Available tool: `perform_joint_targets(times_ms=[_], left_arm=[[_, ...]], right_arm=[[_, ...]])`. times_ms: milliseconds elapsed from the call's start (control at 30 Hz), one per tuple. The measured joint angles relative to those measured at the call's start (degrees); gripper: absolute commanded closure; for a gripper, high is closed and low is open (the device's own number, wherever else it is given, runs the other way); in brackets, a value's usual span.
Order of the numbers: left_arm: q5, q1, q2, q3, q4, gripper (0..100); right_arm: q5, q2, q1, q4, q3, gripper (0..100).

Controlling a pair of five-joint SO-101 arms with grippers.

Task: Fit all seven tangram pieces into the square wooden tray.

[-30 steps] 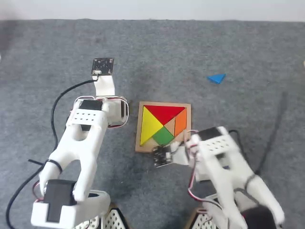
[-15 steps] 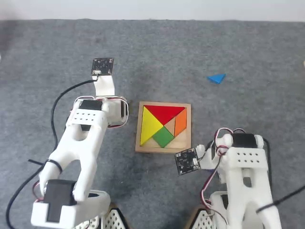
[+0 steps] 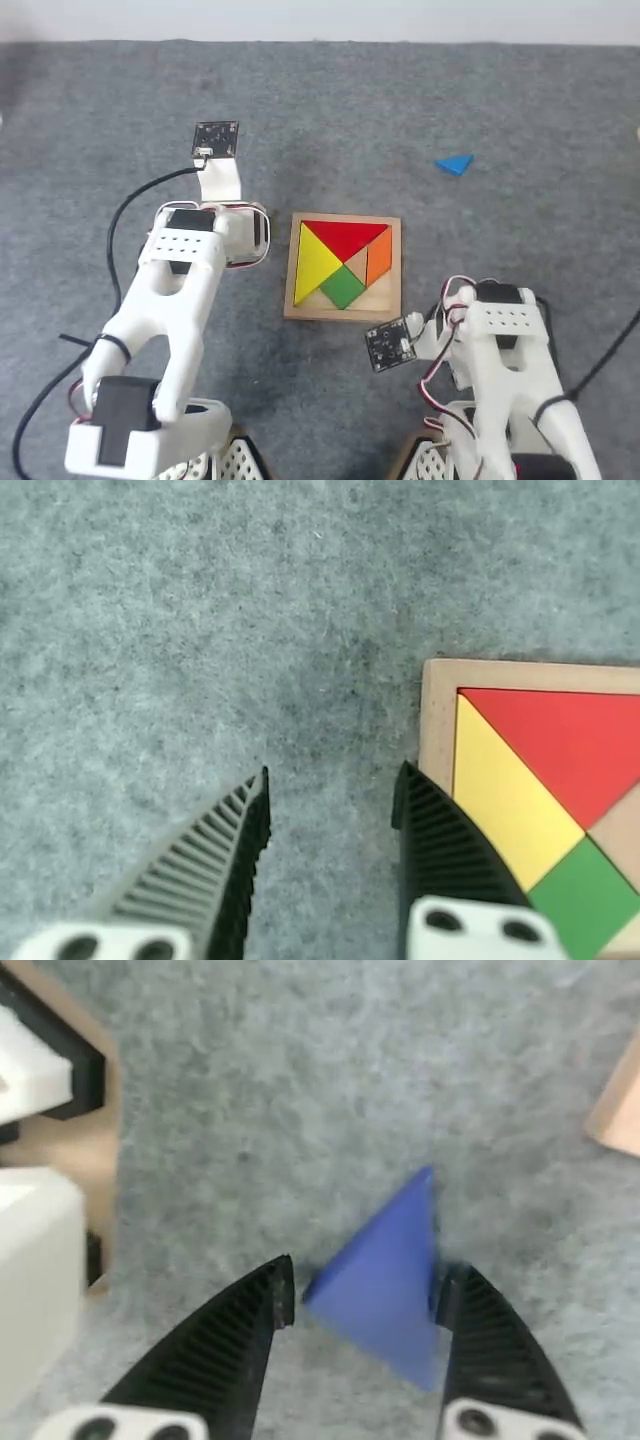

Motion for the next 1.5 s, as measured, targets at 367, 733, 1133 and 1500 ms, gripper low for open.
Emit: perform_joint_targets(times_ms=[367,733,1133,1500], left_arm=[[0.0,0.0,0.0,0.0,0.0,80],[0.0,0.0,0.0,0.0,0.0,80],[0.0,0.0,0.0,0.0,0.0,80],[0.0,0.0,0.0,0.0,0.0,80]], right_arm=[[-2.9,2.4,-0.1,-3.3,-1.5,98.9],[-2.7,1.8,5.1,11.1,-12.4,84.5],[13.6,-12.9,19.0,26.3,-13.5,79.0],[21.3,-8.7,22.9,2.2,2.3,79.0]])
